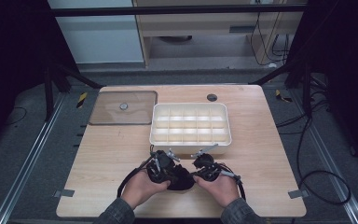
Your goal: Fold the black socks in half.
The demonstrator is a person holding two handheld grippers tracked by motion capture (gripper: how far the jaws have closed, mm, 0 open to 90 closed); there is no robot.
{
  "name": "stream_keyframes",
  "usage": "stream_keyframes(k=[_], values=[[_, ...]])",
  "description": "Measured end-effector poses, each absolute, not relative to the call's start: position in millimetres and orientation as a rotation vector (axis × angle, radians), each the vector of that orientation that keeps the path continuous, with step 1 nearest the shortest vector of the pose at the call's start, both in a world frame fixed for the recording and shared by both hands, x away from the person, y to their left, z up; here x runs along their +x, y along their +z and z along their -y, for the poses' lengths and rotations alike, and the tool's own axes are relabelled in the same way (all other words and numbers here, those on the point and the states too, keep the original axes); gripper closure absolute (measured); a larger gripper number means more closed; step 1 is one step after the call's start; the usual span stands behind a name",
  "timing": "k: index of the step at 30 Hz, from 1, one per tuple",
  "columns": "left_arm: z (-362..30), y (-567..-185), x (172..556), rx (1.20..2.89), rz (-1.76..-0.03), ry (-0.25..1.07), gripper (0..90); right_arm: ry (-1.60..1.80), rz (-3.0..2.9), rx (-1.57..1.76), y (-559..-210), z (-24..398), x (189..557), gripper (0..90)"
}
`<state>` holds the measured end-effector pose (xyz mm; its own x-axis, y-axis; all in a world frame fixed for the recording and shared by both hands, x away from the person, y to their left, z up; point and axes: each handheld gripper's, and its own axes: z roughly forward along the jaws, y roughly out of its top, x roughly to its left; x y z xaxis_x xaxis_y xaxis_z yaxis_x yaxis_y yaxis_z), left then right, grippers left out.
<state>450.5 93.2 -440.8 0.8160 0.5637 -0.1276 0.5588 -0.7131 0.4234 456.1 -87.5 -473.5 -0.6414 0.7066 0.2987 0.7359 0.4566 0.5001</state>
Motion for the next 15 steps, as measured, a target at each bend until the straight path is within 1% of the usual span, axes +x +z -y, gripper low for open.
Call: stream_keyframes(k=[3, 5, 6, 8, 9, 10, 13, 14, 15], values=[[-91.6, -442.1, 450.6, 2.55, -0.835, 0.019, 78.0, -0.941, 2.639, -1.31, -474.1, 87.5, 455.7, 85.4], [-91.1, -442.3, 450.7, 2.54, -0.842, 0.027, 75.0, -0.942, 2.64, -1.31, -474.3, 87.6, 455.7, 85.3], [-91.5, -441.0, 450.3, 2.51, -0.859, 0.035, 71.0, -0.944, 2.64, -1.307, -474.3, 88.1, 455.7, 85.3], [-91.8, -439.0, 449.4, 2.487, -0.87, 0.042, 58.8, -0.945, 2.635, -1.313, -474.2, 88.0, 455.5, 85.2], [-92.4, -435.9, 448.3, 2.469, -0.873, 0.049, 58.8, -0.944, 2.635, -1.317, -474.2, 88.0, 455.3, 85.2], [-94.8, -428.6, 446.3, 2.446, -0.875, 0.085, 50.3, -0.944, 2.635, -1.316, -474.2, 88.4, 455.4, 85.1], [-99.5, -421.9, 446.0, 2.435, -0.881, 0.12, 44.6, -0.942, 2.634, -1.317, -474.4, 88.7, 455.5, 85.0], [-106.5, -417.8, 447.3, 2.442, -0.901, 0.157, 43.1, -0.943, 2.635, -1.318, -474.2, 89.0, 455.3, 84.9], [-111.1, -416.6, 448.6, 2.447, -0.913, 0.165, 42.0, -0.946, 2.638, -1.315, -474.1, 89.5, 455.1, 84.8]])
